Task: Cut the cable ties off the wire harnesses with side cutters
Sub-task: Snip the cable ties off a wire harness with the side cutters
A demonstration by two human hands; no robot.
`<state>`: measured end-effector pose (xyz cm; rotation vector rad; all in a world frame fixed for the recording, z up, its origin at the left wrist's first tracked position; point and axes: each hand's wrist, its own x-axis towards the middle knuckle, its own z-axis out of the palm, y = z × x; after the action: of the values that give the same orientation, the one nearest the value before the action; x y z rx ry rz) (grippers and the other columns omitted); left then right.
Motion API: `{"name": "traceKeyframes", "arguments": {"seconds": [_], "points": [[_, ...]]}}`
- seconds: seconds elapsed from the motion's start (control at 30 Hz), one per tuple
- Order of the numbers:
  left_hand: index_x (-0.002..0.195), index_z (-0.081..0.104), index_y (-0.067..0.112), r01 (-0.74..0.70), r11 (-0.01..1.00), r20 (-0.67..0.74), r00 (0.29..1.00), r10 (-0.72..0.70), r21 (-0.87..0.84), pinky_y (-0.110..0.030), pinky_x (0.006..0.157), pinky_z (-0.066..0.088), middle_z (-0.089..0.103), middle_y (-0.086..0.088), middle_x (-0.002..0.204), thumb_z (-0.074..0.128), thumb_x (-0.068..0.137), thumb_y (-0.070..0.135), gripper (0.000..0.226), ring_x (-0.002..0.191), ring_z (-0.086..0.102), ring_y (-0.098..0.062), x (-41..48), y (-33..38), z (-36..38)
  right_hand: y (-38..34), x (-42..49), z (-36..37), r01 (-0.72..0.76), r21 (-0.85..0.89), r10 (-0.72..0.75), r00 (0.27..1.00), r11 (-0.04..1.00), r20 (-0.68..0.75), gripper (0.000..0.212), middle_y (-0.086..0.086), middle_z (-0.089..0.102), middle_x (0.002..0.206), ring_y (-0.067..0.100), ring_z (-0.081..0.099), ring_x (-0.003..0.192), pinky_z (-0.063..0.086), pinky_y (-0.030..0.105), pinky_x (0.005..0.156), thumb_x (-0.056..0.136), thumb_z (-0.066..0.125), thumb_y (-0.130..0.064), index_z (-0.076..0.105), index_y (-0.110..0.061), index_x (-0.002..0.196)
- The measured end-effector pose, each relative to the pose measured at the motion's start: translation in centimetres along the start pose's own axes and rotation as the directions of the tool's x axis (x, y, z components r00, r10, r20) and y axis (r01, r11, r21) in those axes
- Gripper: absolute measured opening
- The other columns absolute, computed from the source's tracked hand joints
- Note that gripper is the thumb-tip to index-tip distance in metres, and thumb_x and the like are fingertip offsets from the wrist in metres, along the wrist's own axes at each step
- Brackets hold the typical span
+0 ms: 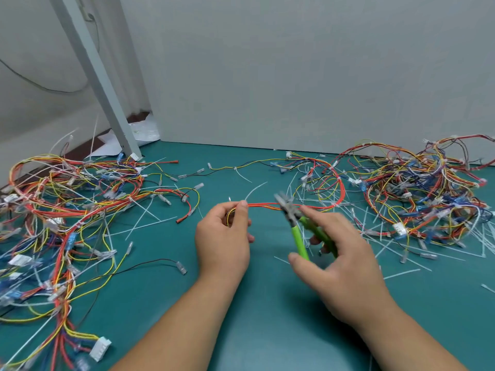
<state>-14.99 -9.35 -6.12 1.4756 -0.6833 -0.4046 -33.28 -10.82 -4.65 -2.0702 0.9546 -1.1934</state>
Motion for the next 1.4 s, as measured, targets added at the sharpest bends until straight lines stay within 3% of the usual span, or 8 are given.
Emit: {"name": "traceKeyframes", "arguments": {"seconds": [0.1,0.2,0.47,0.7,0.87,1.13,1.4], "points": [[0.083,0.069,0.02,0.008,0.999,0.005,1.0,-0.008,-0.035,-0.017,0.05,0.047,0.072,0.006,0.07,0.066,0.097,0.03,0.018,0.047,0.065,-0.013,0.0,0.0,0.1,-0.3,-0.3,0.9,0.023,-0.058,-0.016,0.993,0.998,0.118,0.064,-0.019,0.061,0.11,0.005,0.06,0.097,0.04,0.006,0.079,0.067,0.08,-0.031,0.068,-0.022,0.129],[0.078,0.068,0.013,0.015,0.998,0.014,1.0,-0.014,-0.053,-0.015,0.048,0.045,0.072,-0.002,0.066,0.068,0.096,0.029,0.024,0.046,0.064,-0.013,0.0,0.0,0.1,-0.2,-0.4,1.4,0.025,-0.07,-0.014,0.989,0.997,0.149,0.063,-0.02,0.06,0.11,0.002,0.06,0.098,0.039,0.004,0.08,0.067,0.08,-0.033,0.069,-0.023,0.128],[0.081,0.072,0.021,-0.026,0.998,0.105,0.994,0.032,-0.049,-0.017,0.052,0.048,0.07,0.005,0.066,0.068,0.096,0.02,0.015,0.047,0.06,-0.011,-0.5,0.1,-0.1,0.6,-0.3,1.6,-0.033,-0.068,0.04,0.995,0.997,0.092,0.064,-0.025,0.059,0.111,0.005,0.061,0.096,0.04,0.006,0.078,0.067,0.08,-0.04,0.069,-0.027,0.129],[0.088,0.073,0.025,-0.09,0.992,0.184,0.977,0.104,-0.084,-0.014,0.055,0.049,0.073,0.006,0.073,0.068,0.095,0.014,0.014,0.053,0.063,-0.007,-1.0,0.4,-0.2,1.1,-0.1,1.8,-0.054,-0.008,0.054,0.998,0.999,0.044,0.059,-0.025,0.061,0.107,0.003,0.062,0.097,0.043,0.006,0.079,0.068,0.08,-0.034,0.071,-0.026,0.126],[0.089,0.073,0.025,-0.11,0.989,0.255,0.958,0.132,-0.096,-0.016,0.058,0.052,0.075,0.003,0.075,0.069,0.094,0.009,0.018,0.055,0.065,-0.01,-1.2,0.4,-0.1,1.0,0.0,1.6,-0.039,0.023,0.039,0.999,0.999,0.033,0.055,-0.027,0.059,0.11,0.005,0.062,0.097,0.045,0.007,0.077,0.068,0.08,-0.032,0.066,-0.045,0.12],[0.082,0.07,0.02,-0.098,0.993,0.219,0.97,0.11,-0.068,-0.018,0.056,0.049,0.07,0.001,0.065,0.068,0.097,0.02,0.015,0.05,0.064,-0.013,-0.9,0.3,0.0,1.7,-0.1,1.7,-0.092,0.05,0.089,0.995,0.994,0.051,0.057,-0.025,0.06,0.109,0.007,0.063,0.092,0.05,0.014,0.076,0.069,0.081,-0.036,0.07,-0.031,0.125],[0.086,0.071,0.025,-0.133,0.985,0.215,0.965,0.154,-0.107,-0.018,0.058,0.05,0.072,0.004,0.07,0.068,0.095,0.016,0.014,0.053,0.063,-0.01,-0.8,0.1,-0.3,1.8,-0.1,1.6,-0.087,0.057,0.084,0.995,0.995,0.059,0.057,-0.027,0.059,0.11,0.007,0.063,0.096,0.047,0.01,0.076,0.074,0.09,-0.016,0.071,-0.031,0.125]]}}
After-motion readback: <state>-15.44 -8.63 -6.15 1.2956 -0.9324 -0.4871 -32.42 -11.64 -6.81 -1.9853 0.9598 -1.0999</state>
